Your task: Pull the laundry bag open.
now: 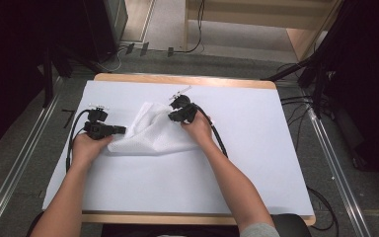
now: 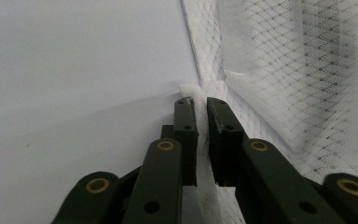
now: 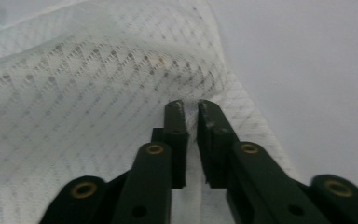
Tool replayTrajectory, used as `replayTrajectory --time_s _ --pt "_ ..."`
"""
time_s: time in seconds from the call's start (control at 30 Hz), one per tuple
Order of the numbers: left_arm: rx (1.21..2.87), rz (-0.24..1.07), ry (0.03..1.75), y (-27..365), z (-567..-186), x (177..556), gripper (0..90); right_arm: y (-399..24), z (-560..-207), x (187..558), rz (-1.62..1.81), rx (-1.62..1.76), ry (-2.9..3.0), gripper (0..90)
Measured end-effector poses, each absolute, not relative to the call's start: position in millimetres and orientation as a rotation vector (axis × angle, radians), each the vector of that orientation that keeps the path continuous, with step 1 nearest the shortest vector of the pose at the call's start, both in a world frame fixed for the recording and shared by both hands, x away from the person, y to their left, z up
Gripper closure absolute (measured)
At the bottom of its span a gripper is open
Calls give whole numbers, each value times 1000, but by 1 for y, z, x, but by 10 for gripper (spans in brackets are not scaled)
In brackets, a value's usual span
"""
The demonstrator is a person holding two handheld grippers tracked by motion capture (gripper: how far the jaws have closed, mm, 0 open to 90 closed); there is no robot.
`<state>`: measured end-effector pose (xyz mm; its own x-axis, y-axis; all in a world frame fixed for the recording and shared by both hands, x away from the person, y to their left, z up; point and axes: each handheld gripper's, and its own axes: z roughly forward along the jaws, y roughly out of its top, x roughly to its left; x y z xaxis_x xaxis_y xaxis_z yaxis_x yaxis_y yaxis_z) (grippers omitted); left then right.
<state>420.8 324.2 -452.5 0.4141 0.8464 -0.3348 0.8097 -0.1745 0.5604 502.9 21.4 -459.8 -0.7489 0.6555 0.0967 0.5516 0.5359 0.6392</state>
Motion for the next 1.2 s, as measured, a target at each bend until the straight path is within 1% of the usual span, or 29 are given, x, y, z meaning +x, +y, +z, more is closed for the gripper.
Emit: replayTrajectory --time_s 0.07,0.17,0.33,0.5,0.67,0.8,0.9,1.03,1.2 --pt "1982 55 1408 324 -453 421 879 22 -460 502 1011 1041 2618 900" --pt "1962 69 1402 325 -448 419 887 21 -458 504 1014 1086 2623 900" --pt "1915 104 1368 329 -432 412 887 8 -436 497 1134 1083 2588 900" --pt "1849 132 1328 333 -414 400 886 -15 -411 475 1204 1018 2544 900" --pt "1829 140 1287 330 -400 389 885 -40 -400 449 1258 994 2530 900" --pt "1802 137 1261 326 -392 383 884 -56 -396 427 1259 977 2528 900" --pt "1833 123 1248 322 -390 379 882 -70 -395 411 1269 966 2527 899" --pt "1857 53 1245 316 -395 373 880 -87 -400 390 1282 985 2542 897" --pt "1915 18 1249 307 -408 370 874 -99 -414 369 1246 998 2580 895"
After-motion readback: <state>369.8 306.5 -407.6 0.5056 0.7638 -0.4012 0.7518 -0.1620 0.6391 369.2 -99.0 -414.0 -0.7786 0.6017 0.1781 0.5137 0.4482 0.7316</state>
